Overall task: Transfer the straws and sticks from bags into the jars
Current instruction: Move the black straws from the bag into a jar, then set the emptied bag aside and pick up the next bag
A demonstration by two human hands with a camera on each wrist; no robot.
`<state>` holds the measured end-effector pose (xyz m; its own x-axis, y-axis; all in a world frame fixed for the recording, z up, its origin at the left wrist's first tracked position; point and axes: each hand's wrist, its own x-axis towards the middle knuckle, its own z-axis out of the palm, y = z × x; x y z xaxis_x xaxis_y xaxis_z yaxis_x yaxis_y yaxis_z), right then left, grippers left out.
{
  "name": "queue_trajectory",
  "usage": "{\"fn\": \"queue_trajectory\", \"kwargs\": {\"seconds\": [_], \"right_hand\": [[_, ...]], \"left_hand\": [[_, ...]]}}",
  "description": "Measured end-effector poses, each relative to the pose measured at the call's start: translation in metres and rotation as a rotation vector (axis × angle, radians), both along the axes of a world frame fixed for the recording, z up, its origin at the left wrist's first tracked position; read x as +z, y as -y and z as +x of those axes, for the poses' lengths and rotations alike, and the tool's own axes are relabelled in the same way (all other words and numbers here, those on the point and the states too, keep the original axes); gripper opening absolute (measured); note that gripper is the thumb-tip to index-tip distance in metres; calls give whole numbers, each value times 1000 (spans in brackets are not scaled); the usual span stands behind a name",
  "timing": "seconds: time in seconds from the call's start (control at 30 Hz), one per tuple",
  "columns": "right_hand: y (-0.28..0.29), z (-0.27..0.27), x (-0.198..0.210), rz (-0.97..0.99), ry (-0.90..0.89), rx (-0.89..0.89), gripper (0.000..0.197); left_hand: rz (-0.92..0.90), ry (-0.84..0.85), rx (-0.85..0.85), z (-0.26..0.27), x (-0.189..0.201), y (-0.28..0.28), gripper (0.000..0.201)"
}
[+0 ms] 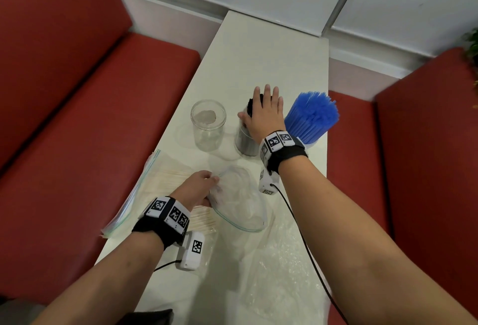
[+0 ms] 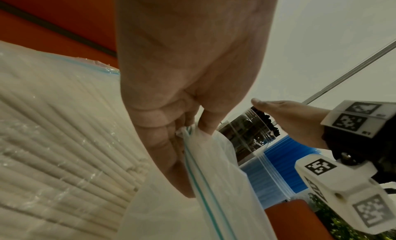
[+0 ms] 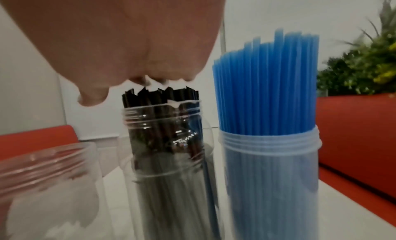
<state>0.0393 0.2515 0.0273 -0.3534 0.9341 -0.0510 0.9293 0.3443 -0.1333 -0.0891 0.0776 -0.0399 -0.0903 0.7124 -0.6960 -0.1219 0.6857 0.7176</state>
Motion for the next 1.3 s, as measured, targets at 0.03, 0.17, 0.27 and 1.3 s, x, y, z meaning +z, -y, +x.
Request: {"fn": "queue_trajectory", "kwargs": {"seconds": [0.03,0.17,0.27,1.3], "right_hand": [[2,0,8,48,-86,7,70],[36,10,26,52,-634,-16,39],[83,30,0,-232,-557,-276,30],[196,131,23,-177,-793,-764,10]], "left_hand": [[3,9,-3,-1,-1,0,25],[38,115,-4,-8,-3,4,18],[54,221,59,-11,0,7,13],[483,-891,-313,26,74,51,29]]}}
